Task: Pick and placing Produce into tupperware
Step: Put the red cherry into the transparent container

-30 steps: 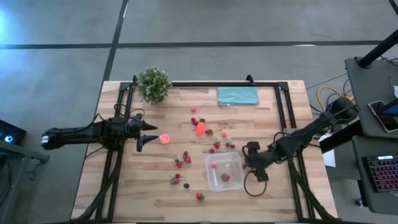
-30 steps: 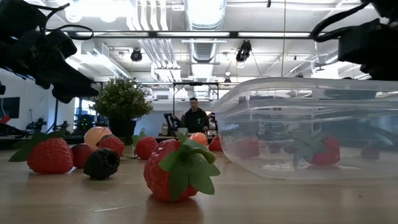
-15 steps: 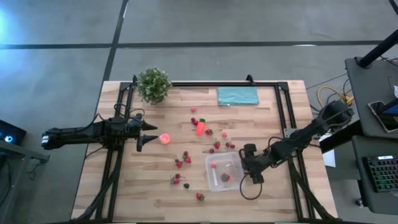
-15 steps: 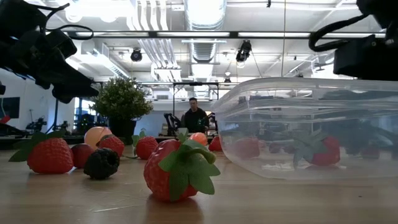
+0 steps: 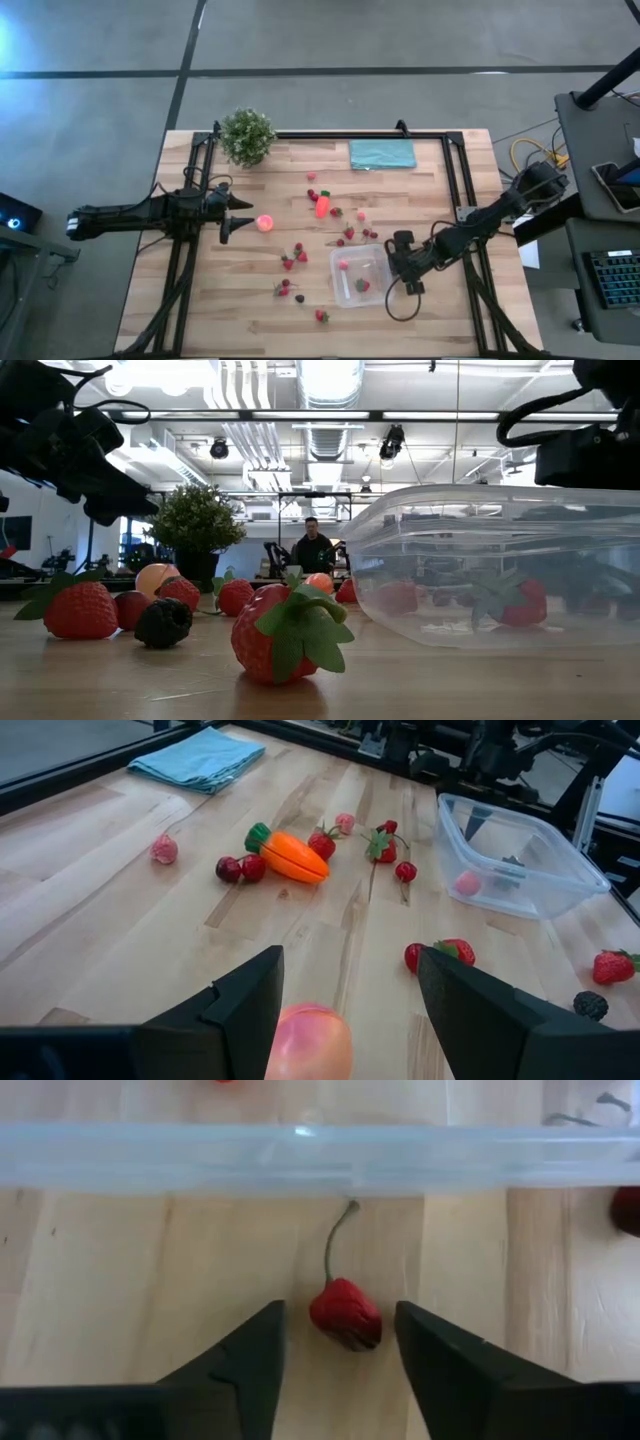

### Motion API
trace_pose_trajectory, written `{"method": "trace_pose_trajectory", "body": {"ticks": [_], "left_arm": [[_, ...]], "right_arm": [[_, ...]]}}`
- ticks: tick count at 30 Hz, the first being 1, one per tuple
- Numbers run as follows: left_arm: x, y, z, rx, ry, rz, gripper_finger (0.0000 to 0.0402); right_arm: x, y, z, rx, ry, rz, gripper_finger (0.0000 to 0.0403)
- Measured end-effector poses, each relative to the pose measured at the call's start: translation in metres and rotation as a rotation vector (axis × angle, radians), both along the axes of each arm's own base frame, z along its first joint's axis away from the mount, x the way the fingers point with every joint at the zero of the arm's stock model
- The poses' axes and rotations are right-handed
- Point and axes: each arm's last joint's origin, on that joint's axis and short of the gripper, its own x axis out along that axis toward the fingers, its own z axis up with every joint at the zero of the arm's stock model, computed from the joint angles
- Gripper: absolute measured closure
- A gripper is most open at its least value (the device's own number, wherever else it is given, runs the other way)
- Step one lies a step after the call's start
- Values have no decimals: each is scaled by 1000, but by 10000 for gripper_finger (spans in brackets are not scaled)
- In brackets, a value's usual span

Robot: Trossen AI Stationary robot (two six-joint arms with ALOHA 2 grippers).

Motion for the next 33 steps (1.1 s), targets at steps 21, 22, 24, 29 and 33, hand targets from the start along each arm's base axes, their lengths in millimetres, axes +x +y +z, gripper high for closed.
{"method": "trace_pose_trajectory", "body": {"ticks": [21,22,24,29,33], "left_arm": [[0,0,0,0,0,0,185],[0,0,0,0,0,0,185],[0,0,0,0,-1,0,185],[0,0,0,0,-1,0,185],[0,0,0,0,-1,0,185]], "right_arm": [[-1,-1,1,15,8,-49,333],[-2,-2,2,14,13,-57,333],[-4,-3,4,6,12,-87,333],[-15,-12,20,0,-4,-185,334],[-29,-21,39,28,-35,-274,334]]}}
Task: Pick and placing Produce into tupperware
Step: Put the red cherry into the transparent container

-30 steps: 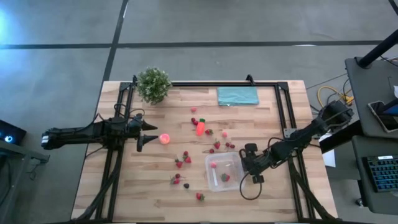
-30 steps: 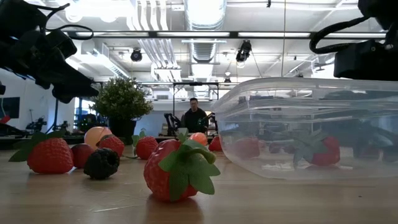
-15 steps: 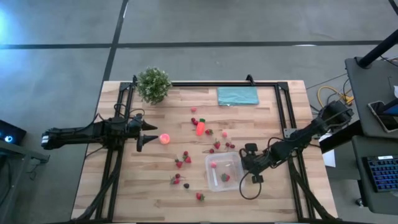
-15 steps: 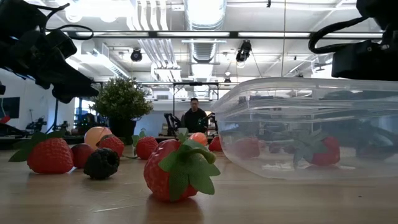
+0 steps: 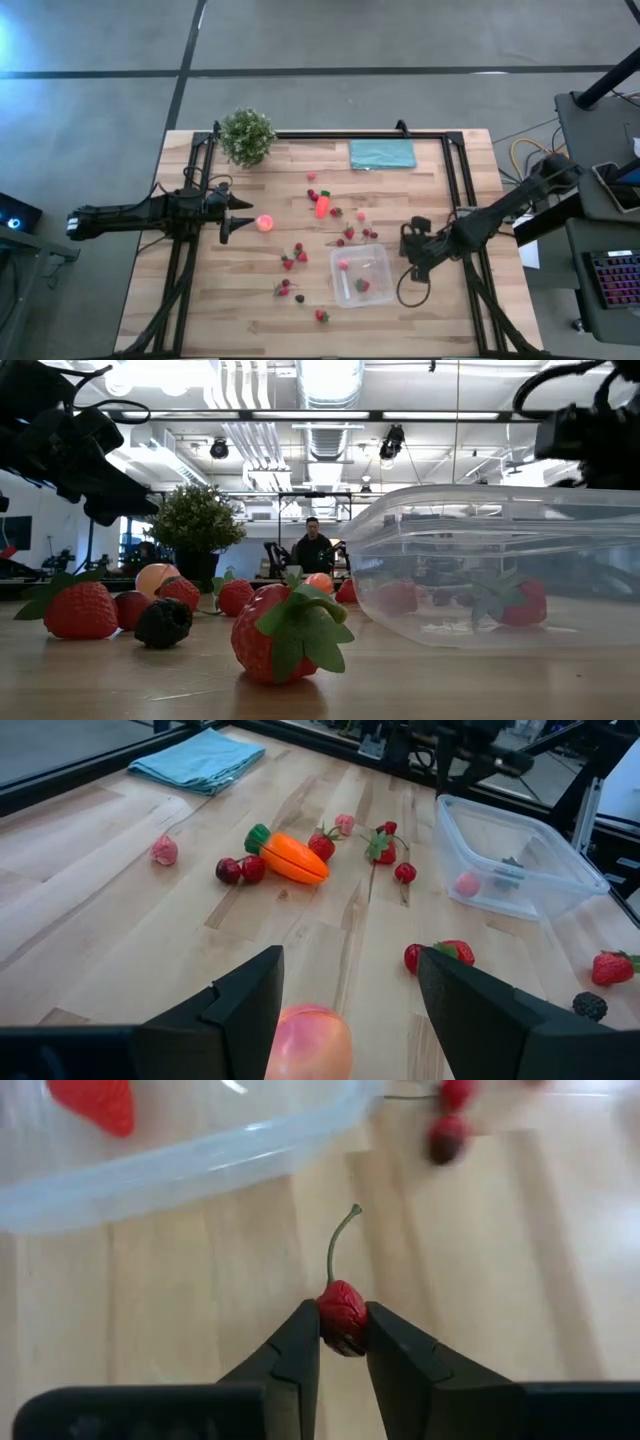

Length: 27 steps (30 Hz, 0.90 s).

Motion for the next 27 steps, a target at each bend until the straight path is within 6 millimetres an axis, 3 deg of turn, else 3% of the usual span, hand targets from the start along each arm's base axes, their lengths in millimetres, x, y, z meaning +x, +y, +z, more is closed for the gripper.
{"method": "trace_pose_trajectory", "body": {"ticks": [4,11,20,24,27], "left_arm": [[0,0,0,0,1,0,185],[0,0,0,0,0,0,185],[0,0,0,0,1,0,185],[0,0,0,0,0,0,185],[0,0,0,0,0,0,185]], "right_arm": [[-11,-7,25,25,-60,-33,332],[-5,-6,68,44,-237,-13,306],[29,-8,67,198,-310,-100,304],[46,-2,70,174,-284,-117,305],[49,-3,70,89,-247,-235,305]]}}
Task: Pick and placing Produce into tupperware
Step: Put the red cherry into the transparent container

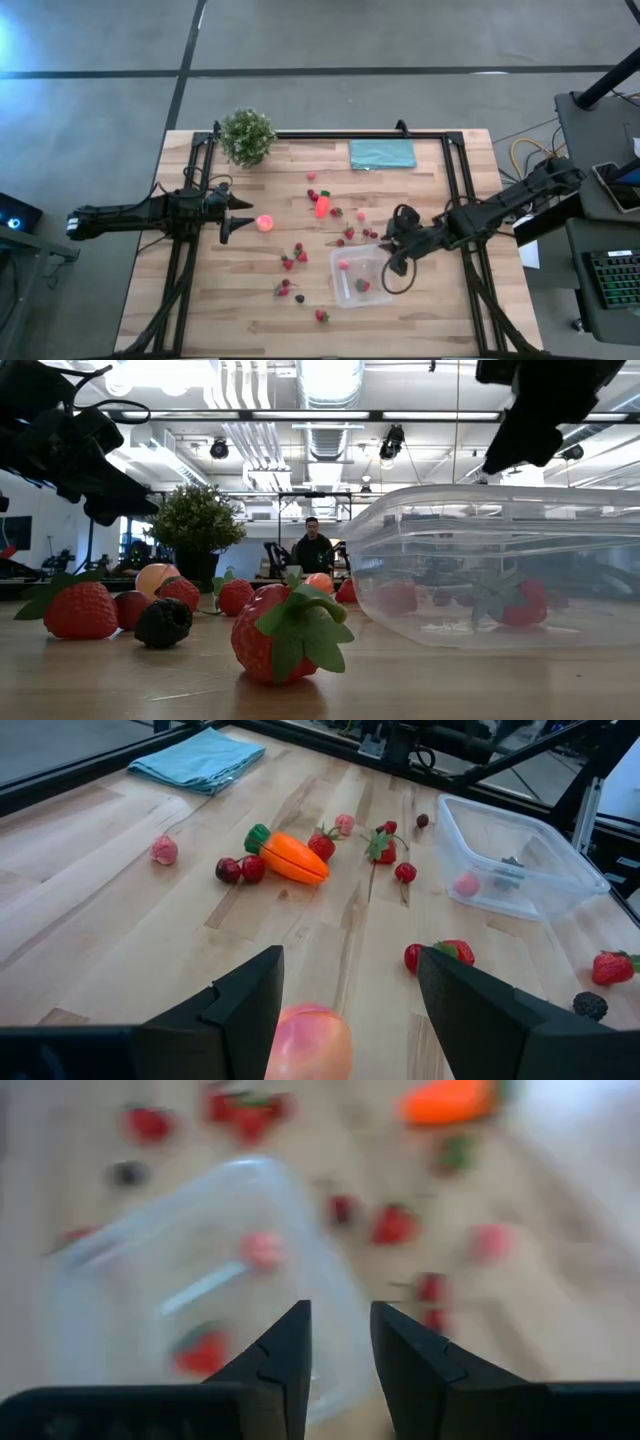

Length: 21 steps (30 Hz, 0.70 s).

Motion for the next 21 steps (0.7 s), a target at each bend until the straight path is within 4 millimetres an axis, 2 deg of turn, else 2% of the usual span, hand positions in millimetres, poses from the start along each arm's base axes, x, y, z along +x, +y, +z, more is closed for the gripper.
{"method": "trace_pose_trajectory", "body": {"ticks": [3,6,9,13,17,21], "left_arm": [[0,0,0,0,0,0,185],[0,0,0,0,3,0,185],[0,0,0,0,1,0,185],[0,0,0,0,1,0,185],[0,0,0,0,1,0,185],[0,0,0,0,0,0,185]], "right_arm": [[-9,-6,0,-57,93,-116,296],[-28,-15,-6,-83,238,-195,275],[-44,-19,-15,-9,326,-229,244],[-48,-14,-25,93,367,-95,195],[-45,-7,-29,-32,351,55,161],[-43,-6,-48,-106,414,163,144]]}}
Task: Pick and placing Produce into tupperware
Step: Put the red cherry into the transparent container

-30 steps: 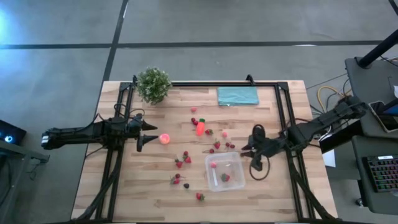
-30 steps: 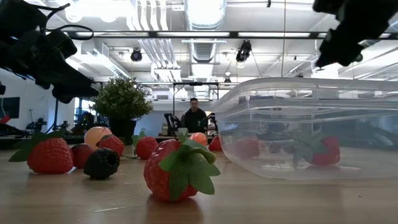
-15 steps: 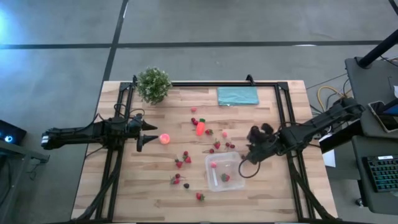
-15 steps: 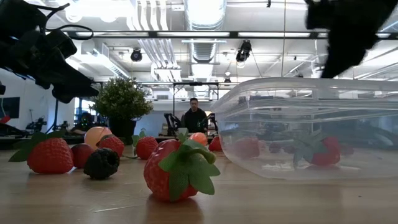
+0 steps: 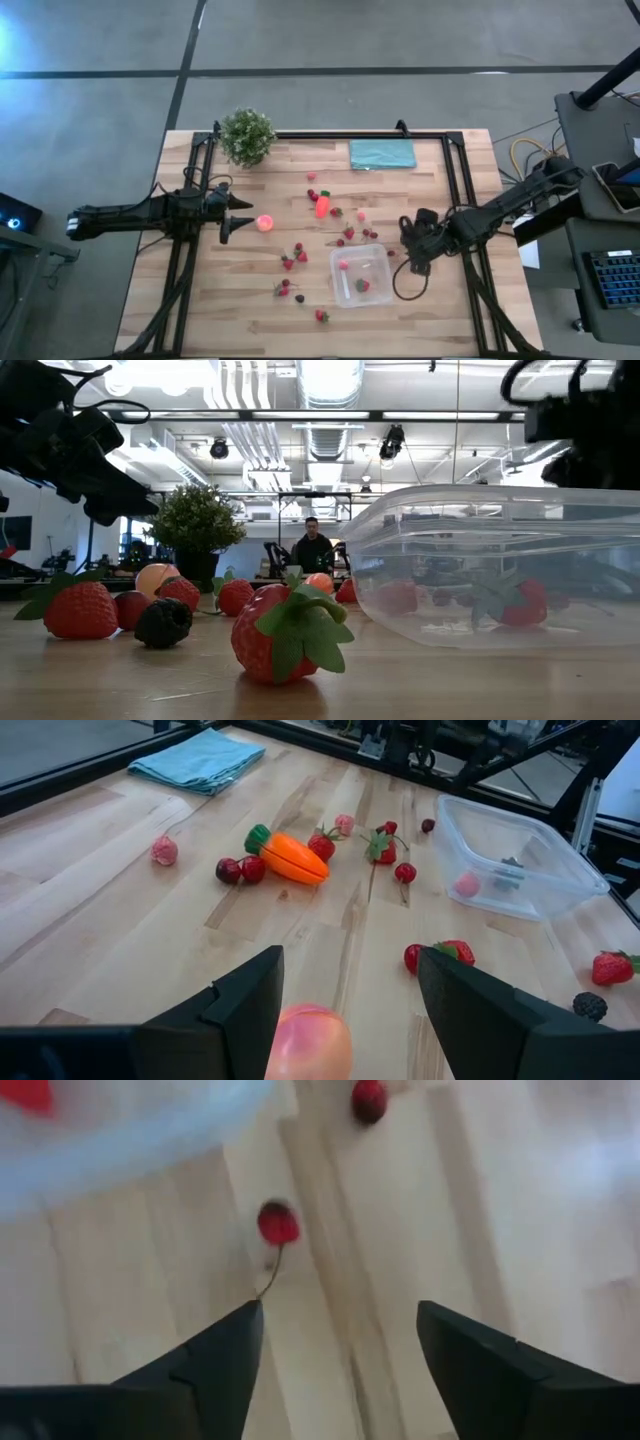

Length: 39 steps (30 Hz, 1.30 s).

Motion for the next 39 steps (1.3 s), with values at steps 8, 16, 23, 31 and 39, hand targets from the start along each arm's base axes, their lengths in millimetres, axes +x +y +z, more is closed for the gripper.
{"method": "trace_pose_trajectory", "body": {"ticks": [8,16,23,31,39], "left_arm": [[0,0,0,0,-1,0,185],[0,0,0,0,0,0,185],[0,0,0,0,0,0,185],[0,0,0,0,1,0,185],[0,0,0,0,0,0,185]], "right_arm": [[14,7,-27,57,-47,64,137],[20,8,-52,2,-16,109,148],[33,4,-57,6,-79,82,168],[33,1,-58,-3,-66,115,199],[33,2,-58,3,-63,118,270]]}}
